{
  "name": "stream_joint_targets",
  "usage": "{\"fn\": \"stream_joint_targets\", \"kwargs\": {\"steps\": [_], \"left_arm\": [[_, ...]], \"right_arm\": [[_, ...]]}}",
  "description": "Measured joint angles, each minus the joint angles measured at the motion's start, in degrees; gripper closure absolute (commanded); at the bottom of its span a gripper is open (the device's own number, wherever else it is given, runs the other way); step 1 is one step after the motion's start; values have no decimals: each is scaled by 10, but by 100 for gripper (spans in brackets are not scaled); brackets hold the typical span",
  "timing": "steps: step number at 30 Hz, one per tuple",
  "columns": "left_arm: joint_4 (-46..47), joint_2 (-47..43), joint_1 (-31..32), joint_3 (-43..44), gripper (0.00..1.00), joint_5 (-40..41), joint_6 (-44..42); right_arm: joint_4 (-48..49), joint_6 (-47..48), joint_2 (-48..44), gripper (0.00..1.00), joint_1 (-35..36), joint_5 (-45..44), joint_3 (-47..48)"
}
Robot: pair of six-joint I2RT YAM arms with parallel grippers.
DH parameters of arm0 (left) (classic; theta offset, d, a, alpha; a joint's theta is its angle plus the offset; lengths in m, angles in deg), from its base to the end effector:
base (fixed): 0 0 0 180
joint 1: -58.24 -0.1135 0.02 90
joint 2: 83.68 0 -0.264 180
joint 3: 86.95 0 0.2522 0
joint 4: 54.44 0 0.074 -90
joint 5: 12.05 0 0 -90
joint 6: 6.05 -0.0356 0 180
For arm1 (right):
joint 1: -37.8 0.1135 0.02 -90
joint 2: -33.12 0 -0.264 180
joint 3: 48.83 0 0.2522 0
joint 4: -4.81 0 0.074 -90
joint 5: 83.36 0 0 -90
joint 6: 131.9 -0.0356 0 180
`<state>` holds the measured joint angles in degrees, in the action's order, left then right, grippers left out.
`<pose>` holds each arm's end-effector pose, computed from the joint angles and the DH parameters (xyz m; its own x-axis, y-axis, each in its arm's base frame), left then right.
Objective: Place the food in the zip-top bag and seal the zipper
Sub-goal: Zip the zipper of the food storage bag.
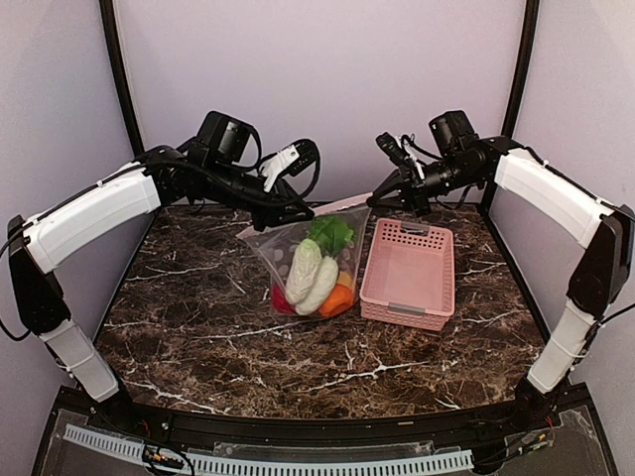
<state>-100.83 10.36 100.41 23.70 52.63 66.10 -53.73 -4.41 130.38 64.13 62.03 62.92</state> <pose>0.2658 -0.2613 0.3962 -0.0800 0.4464 -0.8913 0.9523 0.2983 0.0639 0.3144 0.1883 0.3730 -0.0184 -0.3948 -0.9186 -0.9998 0.0080 0.0166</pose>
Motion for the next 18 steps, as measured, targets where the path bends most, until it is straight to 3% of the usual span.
{"fn": "stream_joint_targets", "kwargs": {"steps": [18], "left_arm": [[-9,-151,-28,-169,99,82,6]], "right_arm": [[24,-3,-3,100,-60,0,-43]]}}
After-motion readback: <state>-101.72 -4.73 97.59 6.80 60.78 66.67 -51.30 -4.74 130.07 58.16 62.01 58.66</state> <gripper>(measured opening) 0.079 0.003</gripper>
